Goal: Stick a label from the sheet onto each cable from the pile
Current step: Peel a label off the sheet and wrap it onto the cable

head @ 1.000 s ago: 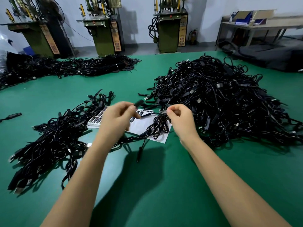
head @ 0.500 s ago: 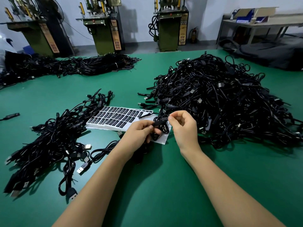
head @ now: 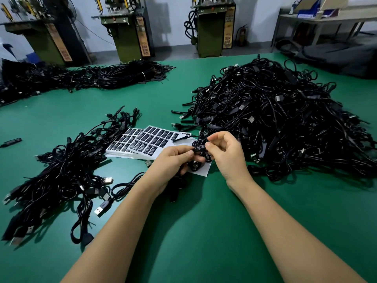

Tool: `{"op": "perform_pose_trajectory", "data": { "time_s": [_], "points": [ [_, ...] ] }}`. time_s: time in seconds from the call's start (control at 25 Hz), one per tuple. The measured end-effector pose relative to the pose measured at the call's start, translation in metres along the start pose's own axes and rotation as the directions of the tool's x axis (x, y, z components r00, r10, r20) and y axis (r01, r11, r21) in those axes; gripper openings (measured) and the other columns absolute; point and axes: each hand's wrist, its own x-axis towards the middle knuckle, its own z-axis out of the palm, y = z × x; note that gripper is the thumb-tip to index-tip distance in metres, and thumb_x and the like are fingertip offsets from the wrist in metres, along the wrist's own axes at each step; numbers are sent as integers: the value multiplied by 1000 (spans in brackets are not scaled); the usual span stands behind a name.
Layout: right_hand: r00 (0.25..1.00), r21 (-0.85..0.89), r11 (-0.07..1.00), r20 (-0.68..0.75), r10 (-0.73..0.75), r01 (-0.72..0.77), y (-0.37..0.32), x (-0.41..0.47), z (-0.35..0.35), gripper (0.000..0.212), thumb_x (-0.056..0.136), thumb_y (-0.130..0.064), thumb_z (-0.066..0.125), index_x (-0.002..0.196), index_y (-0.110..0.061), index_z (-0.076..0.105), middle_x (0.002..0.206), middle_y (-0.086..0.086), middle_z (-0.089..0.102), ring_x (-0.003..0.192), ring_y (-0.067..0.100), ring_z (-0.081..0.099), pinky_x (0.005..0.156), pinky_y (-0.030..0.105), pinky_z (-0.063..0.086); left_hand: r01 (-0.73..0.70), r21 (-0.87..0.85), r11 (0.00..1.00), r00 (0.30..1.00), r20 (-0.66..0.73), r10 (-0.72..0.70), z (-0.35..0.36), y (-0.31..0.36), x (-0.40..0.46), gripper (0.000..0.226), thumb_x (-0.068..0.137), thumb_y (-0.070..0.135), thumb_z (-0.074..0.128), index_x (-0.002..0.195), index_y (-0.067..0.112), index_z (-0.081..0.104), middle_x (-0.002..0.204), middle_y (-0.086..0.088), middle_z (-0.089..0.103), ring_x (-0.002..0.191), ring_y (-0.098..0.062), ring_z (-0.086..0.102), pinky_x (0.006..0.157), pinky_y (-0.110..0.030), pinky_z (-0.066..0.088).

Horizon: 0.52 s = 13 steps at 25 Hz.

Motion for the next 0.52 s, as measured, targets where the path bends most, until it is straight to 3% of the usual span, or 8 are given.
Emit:
{"op": "perform_pose_trajectory", "data": {
  "time_s": [0.52],
  "points": [
    [998,2,998,15,57,-57,2,4,-1,22,87,5,58,80,-15,52,74,1,55,74,17,52,71,32,43,82,-11,997,997,0,-82,0,4,0,23,100,7,44,115,7,60,91,-1,75,42,-6,36,40,-16,28]
  ]
}}
